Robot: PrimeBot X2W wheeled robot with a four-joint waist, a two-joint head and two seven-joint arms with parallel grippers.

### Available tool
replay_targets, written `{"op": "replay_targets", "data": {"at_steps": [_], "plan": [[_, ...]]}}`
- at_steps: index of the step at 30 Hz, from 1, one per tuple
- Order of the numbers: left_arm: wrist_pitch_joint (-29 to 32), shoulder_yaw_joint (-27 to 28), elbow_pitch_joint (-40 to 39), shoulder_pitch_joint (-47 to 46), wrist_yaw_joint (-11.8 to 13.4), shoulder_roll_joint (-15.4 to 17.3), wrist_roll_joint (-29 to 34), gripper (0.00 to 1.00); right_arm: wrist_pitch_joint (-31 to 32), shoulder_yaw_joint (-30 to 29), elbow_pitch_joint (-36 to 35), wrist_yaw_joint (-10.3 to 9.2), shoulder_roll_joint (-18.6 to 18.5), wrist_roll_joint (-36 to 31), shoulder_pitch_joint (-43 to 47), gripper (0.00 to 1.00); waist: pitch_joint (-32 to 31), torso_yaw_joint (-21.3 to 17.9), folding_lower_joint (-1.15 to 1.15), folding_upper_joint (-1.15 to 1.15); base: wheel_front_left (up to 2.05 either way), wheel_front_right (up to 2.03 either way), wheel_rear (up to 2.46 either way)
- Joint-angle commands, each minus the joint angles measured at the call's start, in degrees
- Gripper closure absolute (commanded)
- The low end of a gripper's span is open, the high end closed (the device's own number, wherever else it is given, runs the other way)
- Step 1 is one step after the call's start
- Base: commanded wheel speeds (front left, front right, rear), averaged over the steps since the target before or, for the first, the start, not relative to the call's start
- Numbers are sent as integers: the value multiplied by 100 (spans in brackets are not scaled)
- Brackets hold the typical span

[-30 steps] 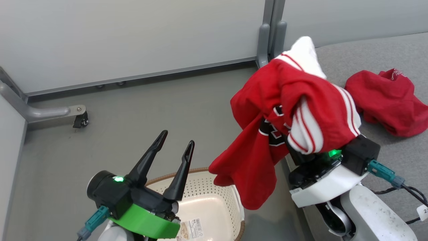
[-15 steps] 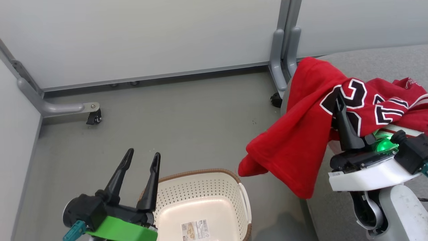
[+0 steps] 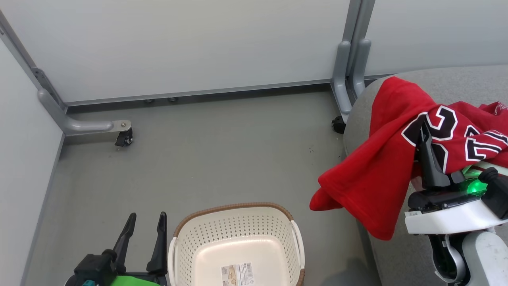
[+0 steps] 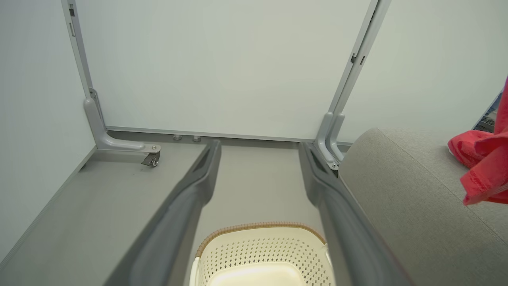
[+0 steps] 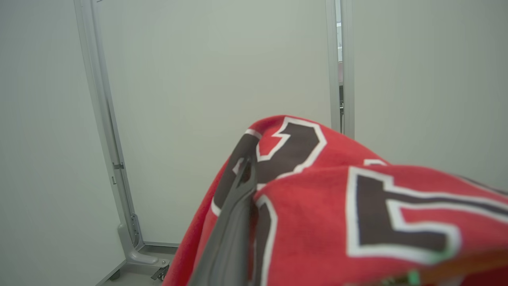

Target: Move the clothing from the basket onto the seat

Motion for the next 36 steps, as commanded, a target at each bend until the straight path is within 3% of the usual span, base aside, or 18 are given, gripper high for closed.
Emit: {"op": "replay_targets", "data": {"at_steps": [1,25,36], "plan": [[-1,42,37,89,-15,-10,68,0,-4,-22,12,0,6,-49,86,100,-13,9,0,0,0,0,0],[-1,261,159,35,-15,-164,345,0,-4,35,55,0,2,-11,-35,100,-40,-109,0,0,0,0,0],[-2,138,116,-77,-15,-169,220,0,-4,-98,-57,0,-47,-73,-157,100,129,-782,0,0,0,0,0]]}}
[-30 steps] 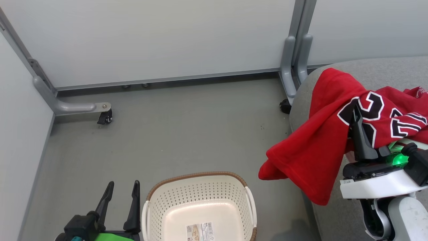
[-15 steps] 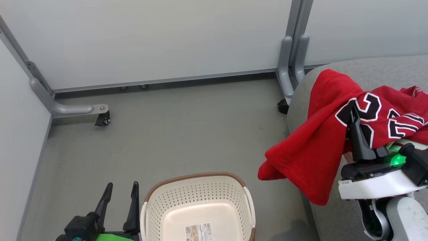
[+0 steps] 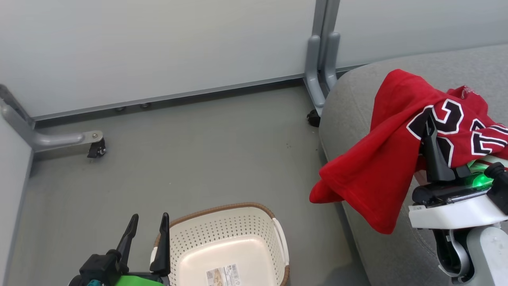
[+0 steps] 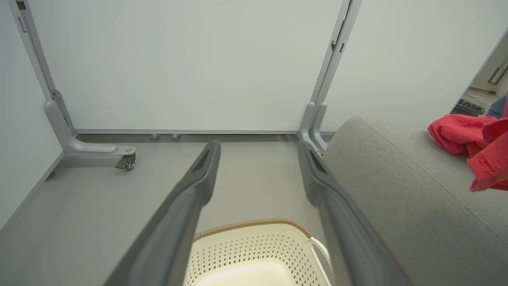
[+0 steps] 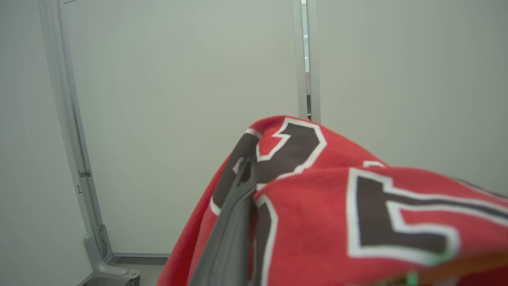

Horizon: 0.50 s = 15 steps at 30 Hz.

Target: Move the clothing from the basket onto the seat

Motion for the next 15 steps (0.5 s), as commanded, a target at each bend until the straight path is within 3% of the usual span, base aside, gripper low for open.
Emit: {"op": "replay_targets", "data": {"at_steps": [1,15], "plan": [[-2,17,-38,-85,-15,13,-30,0,-4,-18,-40,0,-32,-27,-75,100,116,-375,0,0,0,0,0],[-2,-169,-82,-370,-15,16,-21,0,-4,-257,-155,0,16,-101,-84,100,425,-1653,0,0,0,0,0]]}}
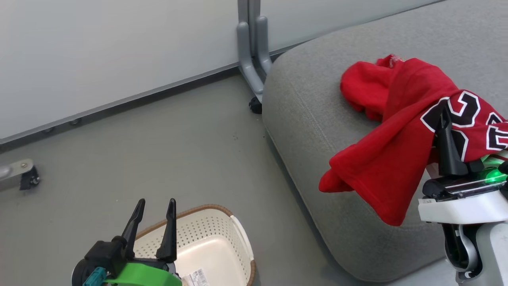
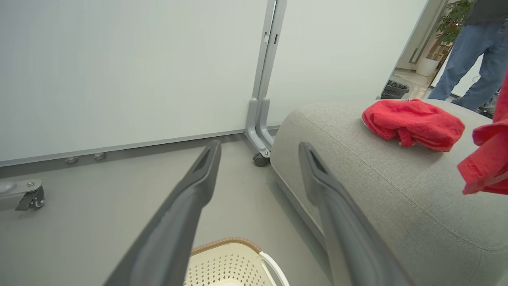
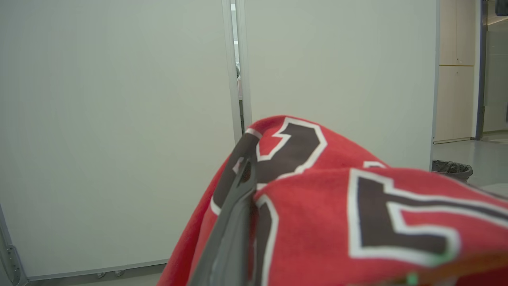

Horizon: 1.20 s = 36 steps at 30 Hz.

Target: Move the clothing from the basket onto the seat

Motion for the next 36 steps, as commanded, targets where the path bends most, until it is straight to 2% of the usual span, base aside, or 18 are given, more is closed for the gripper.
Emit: {"op": "replay_targets", "data": {"at_steps": [1,8,15,22,27,30,36], "plan": [[-2,4,-9,-102,-15,30,-18,0,-4,-6,-40,0,10,-13,-33,100,179,-446,0,0,0,0,0],[-1,-70,-25,-178,-15,68,-11,0,-4,-12,-67,0,68,-46,-89,100,276,-975,0,0,0,0,0],[-1,-329,27,-402,-15,132,-45,0,-4,-226,-171,0,172,-73,16,100,379,-1096,0,0,0,0,0],[-1,-350,34,-487,-15,147,-49,0,-4,-313,-216,0,182,-92,6,100,403,-1114,0,0,0,0,0],[-1,-306,-44,-353,-15,138,-10,0,-4,-164,-152,0,3,-119,-312,100,487,-1134,0,0,0,0,0],[-2,-417,-152,-484,-15,195,49,0,-4,-275,-111,-1,-156,-101,-643,100,776,-1005,0,0,0,0,0],[-1,-821,-281,-936,-15,536,101,0,-4,-651,62,-1,-368,6,-1661,100,1573,-630,0,0,0,0,0]]}}
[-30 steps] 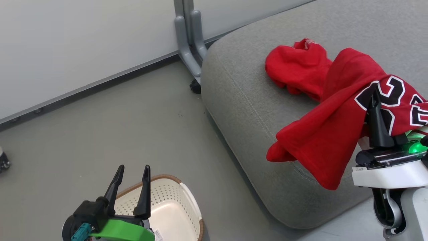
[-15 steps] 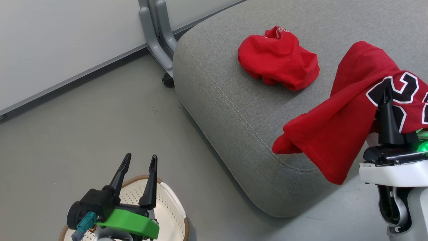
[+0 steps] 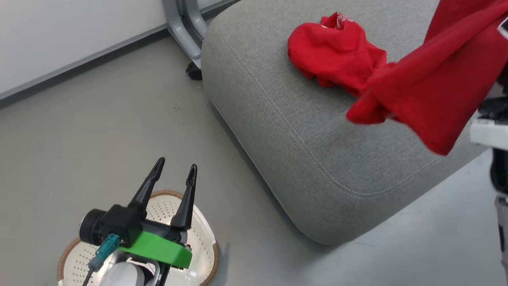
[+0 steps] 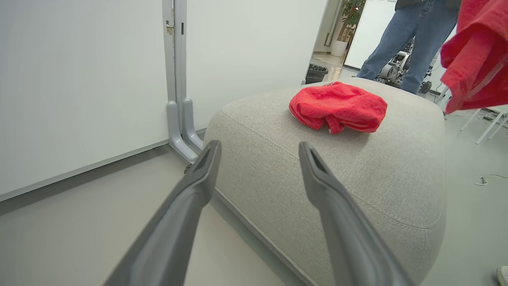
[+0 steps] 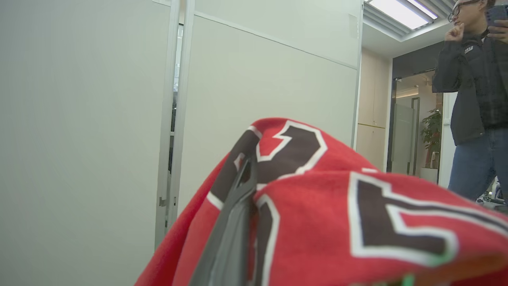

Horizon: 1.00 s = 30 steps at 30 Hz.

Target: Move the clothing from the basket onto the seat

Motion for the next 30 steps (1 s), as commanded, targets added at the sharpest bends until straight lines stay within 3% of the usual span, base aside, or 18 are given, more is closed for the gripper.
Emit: {"op": "replay_targets", "data": {"at_steps": [1,11,20,30], "plan": [[-1,-101,-22,-191,-15,121,42,0,-4,-24,69,-1,-111,-32,-296,100,796,516,0,0,0,0,0],[-2,-664,-102,-945,-15,540,68,0,-4,-133,1111,-2,-915,-238,-2089,100,1868,1210,0,0,0,0,0],[-1,-782,-139,-1176,-15,604,77,0,-4,-453,2415,-3,-1033,-440,-2926,100,2379,1691,0,0,0,0,0],[-2,-913,-127,-1312,-15,698,139,0,-9,-600,4297,-3,-721,-291,-3044,100,2707,1853,0,0,0,0,0]]}}
